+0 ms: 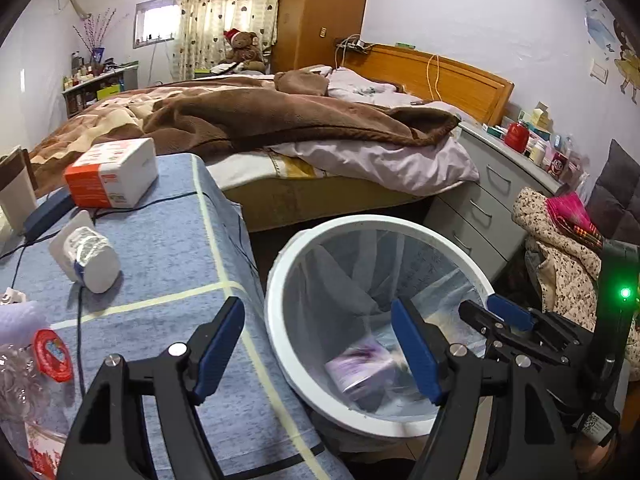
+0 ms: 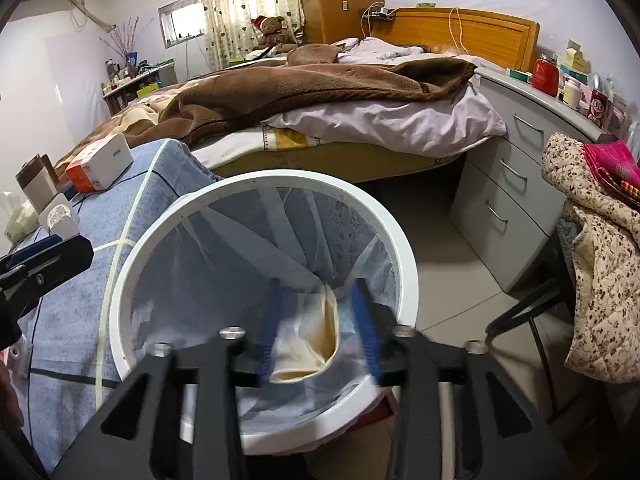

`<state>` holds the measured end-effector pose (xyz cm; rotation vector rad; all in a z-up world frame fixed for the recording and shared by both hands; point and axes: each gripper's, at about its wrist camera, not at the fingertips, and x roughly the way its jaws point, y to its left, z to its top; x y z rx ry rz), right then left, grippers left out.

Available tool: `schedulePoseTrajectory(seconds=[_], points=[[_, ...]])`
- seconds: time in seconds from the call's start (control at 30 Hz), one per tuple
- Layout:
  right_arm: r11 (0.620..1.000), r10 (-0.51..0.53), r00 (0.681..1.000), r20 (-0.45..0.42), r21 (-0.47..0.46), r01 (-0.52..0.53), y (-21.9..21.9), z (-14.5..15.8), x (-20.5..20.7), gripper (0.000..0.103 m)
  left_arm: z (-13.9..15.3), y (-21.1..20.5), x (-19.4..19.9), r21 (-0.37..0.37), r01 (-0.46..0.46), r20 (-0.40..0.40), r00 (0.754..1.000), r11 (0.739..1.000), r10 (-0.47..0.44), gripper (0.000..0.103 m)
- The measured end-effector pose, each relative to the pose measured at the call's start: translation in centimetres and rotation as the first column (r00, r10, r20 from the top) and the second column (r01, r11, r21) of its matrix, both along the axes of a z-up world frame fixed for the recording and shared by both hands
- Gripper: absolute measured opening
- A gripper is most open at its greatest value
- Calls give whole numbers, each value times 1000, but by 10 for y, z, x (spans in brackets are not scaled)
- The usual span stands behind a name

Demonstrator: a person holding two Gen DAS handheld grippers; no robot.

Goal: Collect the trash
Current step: 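Open both grippers to drop the carton and paper cup into the wastebasket, then move both open grippers back over the table toward the remaining trash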

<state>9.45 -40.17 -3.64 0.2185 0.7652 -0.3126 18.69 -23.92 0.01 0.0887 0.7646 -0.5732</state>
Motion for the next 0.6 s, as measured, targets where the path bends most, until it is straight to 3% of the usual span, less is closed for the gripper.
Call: schedulePoseTrajectory(seconds=[0.03, 0.6], points=[[1000, 1, 1000, 4, 0, -1, 0, 1, 0, 57, 1, 2, -1, -2, -4, 0, 1000, 1000, 4, 78], [998, 66, 993, 97, -29, -64, 46, 29, -8, 57, 21, 74, -23, -16, -129, 59, 990, 991, 130, 78]])
